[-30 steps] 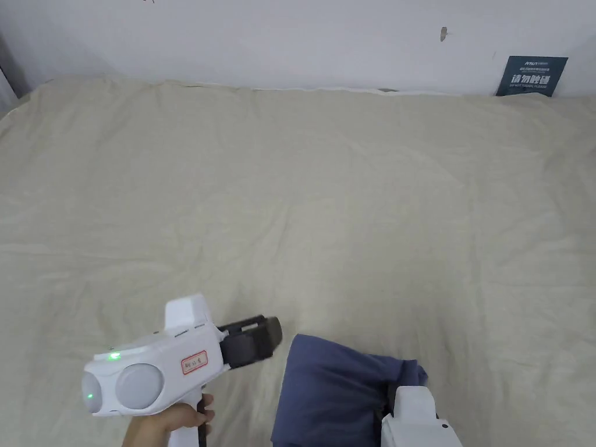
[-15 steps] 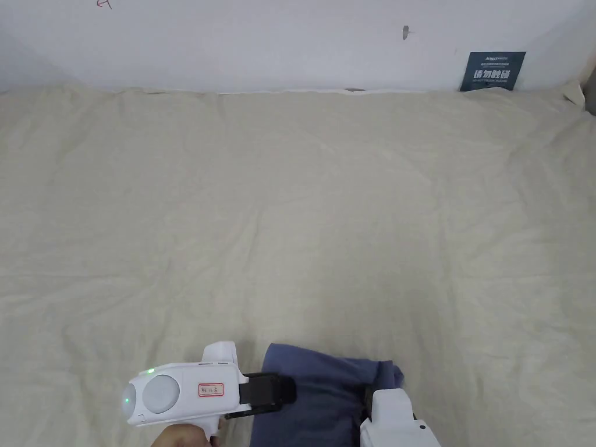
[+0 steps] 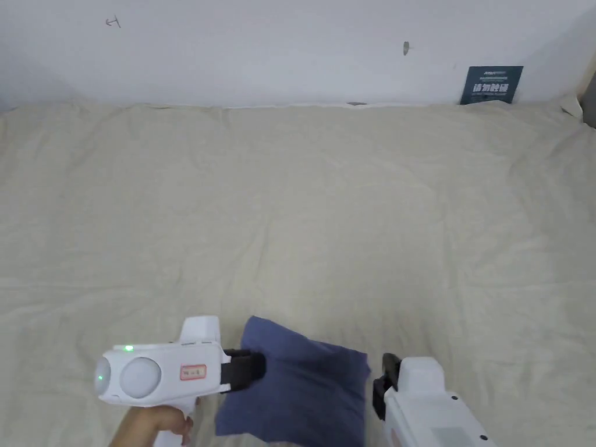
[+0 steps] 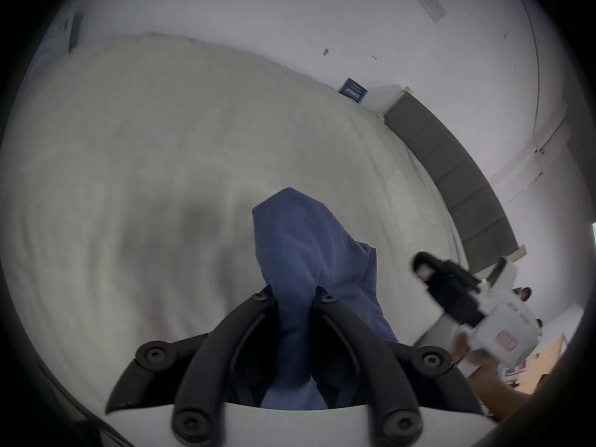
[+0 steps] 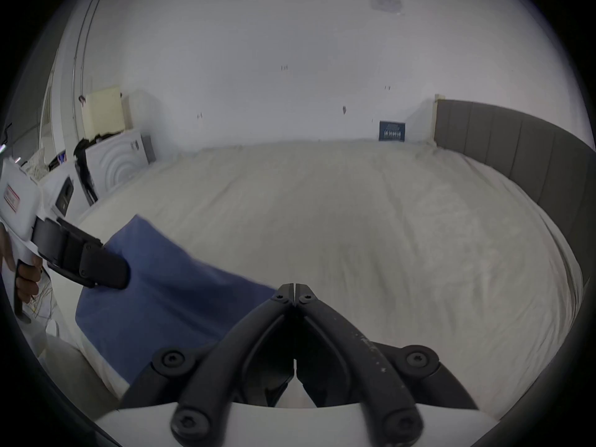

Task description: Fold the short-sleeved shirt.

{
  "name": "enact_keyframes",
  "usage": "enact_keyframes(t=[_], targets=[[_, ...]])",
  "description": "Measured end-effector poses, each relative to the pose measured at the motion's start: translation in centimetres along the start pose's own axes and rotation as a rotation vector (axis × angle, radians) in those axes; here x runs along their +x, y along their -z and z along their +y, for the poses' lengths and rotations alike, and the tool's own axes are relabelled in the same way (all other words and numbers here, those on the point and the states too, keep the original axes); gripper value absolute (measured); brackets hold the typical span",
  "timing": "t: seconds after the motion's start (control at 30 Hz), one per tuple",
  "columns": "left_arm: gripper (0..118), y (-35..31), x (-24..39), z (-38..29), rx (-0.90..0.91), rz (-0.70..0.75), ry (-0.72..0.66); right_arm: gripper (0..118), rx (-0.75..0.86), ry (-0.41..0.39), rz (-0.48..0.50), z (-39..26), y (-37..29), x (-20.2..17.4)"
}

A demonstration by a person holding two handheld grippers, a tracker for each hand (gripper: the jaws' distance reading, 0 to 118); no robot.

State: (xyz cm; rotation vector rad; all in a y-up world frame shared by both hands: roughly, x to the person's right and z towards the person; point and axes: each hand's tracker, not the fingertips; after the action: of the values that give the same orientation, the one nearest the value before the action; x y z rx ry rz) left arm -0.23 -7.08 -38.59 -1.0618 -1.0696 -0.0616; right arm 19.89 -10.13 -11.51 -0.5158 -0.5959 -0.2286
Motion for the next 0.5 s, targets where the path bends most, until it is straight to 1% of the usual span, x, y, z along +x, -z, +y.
enact_keyframes(t=[0.2, 0.27, 0.33, 0.5], targets=[[19, -5.9, -11.4, 4.0, 0.030, 0.265, -0.020, 2, 0.087, -0.008, -0.002, 3.4, -0.7, -1.5], [19, -7.6, -15.5, 5.1, 0.019, 0.384, -0.033, 2, 0.100, -0.017, -0.002, 4.3, -0.6, -2.3], [19, -9.5, -18.7, 5.7, 0.023, 0.495, -0.043, 2, 0.108, -0.025, -0.001, 4.9, -0.5, -3.2], [19, -13.6, -26.6, 6.3, -0.008, 0.699, -0.096, 2, 0.122, -0.045, 0.018, 6.1, 0.5, -5.2]])
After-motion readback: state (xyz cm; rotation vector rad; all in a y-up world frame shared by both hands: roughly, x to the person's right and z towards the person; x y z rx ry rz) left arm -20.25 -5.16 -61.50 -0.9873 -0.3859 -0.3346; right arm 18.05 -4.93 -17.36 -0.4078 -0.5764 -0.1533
